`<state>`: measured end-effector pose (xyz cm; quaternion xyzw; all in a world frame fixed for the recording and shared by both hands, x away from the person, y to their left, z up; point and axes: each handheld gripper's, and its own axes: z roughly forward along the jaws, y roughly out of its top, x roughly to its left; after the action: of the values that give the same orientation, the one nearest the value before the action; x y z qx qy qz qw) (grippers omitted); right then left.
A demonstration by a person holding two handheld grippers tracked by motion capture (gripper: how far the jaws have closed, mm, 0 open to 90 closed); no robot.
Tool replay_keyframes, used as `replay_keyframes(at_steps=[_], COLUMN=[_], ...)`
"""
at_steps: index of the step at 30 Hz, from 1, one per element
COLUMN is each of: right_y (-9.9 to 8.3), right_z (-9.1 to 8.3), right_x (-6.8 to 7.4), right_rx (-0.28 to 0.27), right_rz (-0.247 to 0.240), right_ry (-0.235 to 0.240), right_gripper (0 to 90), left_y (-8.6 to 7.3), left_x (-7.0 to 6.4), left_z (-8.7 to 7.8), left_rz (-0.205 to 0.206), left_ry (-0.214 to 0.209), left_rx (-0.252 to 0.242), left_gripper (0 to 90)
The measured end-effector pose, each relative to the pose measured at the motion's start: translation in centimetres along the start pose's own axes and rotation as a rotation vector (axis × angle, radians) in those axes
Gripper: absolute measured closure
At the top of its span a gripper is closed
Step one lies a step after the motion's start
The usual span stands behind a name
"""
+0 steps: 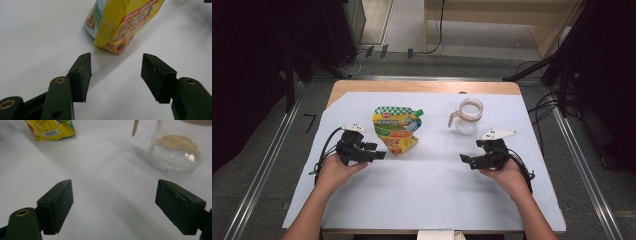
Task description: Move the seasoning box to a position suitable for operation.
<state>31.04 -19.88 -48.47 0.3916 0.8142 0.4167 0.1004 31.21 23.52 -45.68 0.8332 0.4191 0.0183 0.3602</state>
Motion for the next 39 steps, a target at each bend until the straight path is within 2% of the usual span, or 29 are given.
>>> replay_keyframes(at_steps=[5,9,15,18,19,23,30,39], right_y=[0.0,0.1,0.2,0.3,0.5,0.7,1.0,1.0], right_z=[0.3,0.5,0.5,0.1,-0.3,-0.8,-1.0,-1.5], right_x=[0.0,-0.1,-0.1,-0.1,-0.2,-0.3,-0.4,-0.8], right_rx=[0.014,-0.006,-0.019,-0.042,-0.072,-0.107,-0.103,-0.123], right_rz=[-0.018,-0.027,-0.034,-0.033,-0.029,-0.027,-0.012,0.012], right_ry=[0.004,0.021,0.017,0.001,-0.003,-0.007,-0.012,-0.050], right_gripper=[20.0,22.1,24.3,30.6,35.1,39.2,38.2,36.0], left_y=[0.0,0.0,0.1,0.0,0.0,0.0,0.0,0.1], left_x=[0.1,0.4,0.3,0.0,-0.3,-0.6,-0.4,-1.1], left_z=[-0.1,-0.2,-0.5,-0.6,-0.8,-1.0,-1.2,-1.3], left_rz=[0.007,-0.004,-0.002,0.018,0.033,0.049,0.036,0.082], left_ry=[0.015,0.011,0.020,0.017,0.020,0.010,0.005,0.007], left_rx=[-0.026,-0.042,-0.068,-0.061,-0.063,-0.078,-0.081,-0.070], left_gripper=[40.3,39.7,39.6,39.6,39.3,38.8,38.7,38.3])
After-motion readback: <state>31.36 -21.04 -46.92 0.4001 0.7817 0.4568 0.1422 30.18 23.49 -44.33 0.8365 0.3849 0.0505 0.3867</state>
